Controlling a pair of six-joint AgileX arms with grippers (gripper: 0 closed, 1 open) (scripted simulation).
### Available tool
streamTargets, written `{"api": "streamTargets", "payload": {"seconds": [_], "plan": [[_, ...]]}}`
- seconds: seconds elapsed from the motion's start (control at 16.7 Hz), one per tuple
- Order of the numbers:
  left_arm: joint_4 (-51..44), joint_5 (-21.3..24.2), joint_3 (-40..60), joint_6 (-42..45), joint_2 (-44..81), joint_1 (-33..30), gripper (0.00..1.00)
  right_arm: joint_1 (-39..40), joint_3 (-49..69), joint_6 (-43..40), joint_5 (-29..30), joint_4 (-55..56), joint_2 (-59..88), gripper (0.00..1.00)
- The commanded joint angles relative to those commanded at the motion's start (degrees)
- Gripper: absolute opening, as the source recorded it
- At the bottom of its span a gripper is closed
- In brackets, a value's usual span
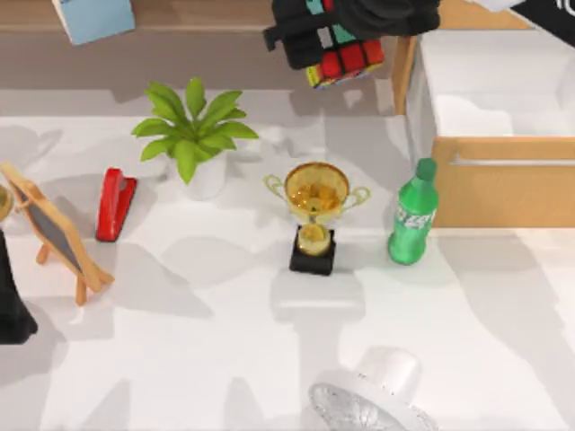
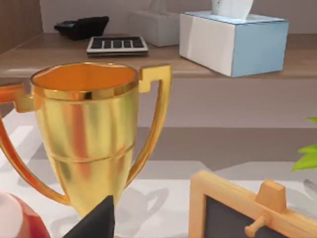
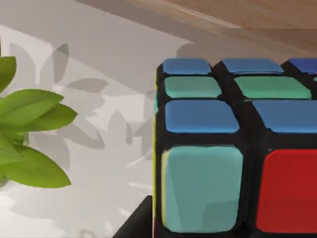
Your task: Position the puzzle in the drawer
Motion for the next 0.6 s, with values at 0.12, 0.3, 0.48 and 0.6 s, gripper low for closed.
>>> {"api": "streamTargets", "payload": {"seconds": [0.12, 0.3, 0.48, 0.6], "plan": [[0.00, 0.00, 0.00, 0.00, 0.00, 0.00, 1.00, -3.87, 2.13, 0.10, -2.88, -8.37, -0.21, 0.00], [0.00, 0.00, 0.00, 0.00, 0.00, 0.00, 1.00, -11.20, 6.23, -0.12, -6.02, -17.76, 1.56, 0.00], [0.00, 0.00, 0.00, 0.00, 0.00, 0.00, 1.00, -18.31, 10.09, -0.53, -8.36, -23.86, 6.16, 0.00], [0.00, 0.00, 0.00, 0.00, 0.00, 0.00, 1.00, -21.97, 11.99, -0.83, -9.80, -26.59, 10.40, 0.00]]}}
